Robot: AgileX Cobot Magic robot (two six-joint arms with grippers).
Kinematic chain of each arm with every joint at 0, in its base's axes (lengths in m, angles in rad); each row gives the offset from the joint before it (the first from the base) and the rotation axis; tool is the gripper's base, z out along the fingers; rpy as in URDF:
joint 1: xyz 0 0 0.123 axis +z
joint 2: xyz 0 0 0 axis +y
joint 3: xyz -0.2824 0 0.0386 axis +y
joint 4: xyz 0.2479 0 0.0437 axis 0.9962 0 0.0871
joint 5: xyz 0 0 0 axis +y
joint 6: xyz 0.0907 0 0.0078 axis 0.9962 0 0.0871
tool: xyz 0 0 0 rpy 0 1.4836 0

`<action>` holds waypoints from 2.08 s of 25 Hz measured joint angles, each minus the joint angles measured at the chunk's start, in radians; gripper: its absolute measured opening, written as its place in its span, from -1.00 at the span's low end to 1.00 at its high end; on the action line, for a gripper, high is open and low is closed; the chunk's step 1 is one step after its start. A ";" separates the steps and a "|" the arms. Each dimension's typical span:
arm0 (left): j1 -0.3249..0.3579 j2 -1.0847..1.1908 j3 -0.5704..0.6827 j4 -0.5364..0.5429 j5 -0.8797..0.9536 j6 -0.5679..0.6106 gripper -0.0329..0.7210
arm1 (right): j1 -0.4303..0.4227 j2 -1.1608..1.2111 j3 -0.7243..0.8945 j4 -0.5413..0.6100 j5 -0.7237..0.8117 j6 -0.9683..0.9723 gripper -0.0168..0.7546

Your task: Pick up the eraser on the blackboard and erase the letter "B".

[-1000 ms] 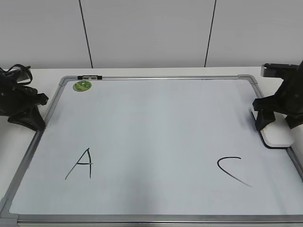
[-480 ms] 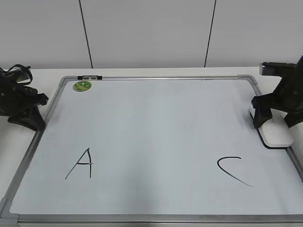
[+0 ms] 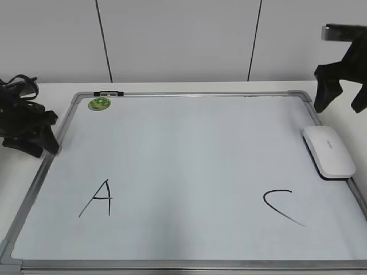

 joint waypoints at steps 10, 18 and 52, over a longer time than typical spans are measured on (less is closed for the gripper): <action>0.000 -0.163 -0.085 0.002 0.201 -0.009 0.33 | 0.000 -0.215 -0.035 0.044 0.026 -0.016 0.62; -0.002 -0.387 -0.078 0.096 0.320 -0.117 0.26 | 0.000 -0.522 0.096 0.048 0.042 -0.019 0.59; -0.046 -1.761 0.779 0.300 0.370 -0.303 0.20 | 0.000 -1.486 0.908 0.072 0.060 0.019 0.58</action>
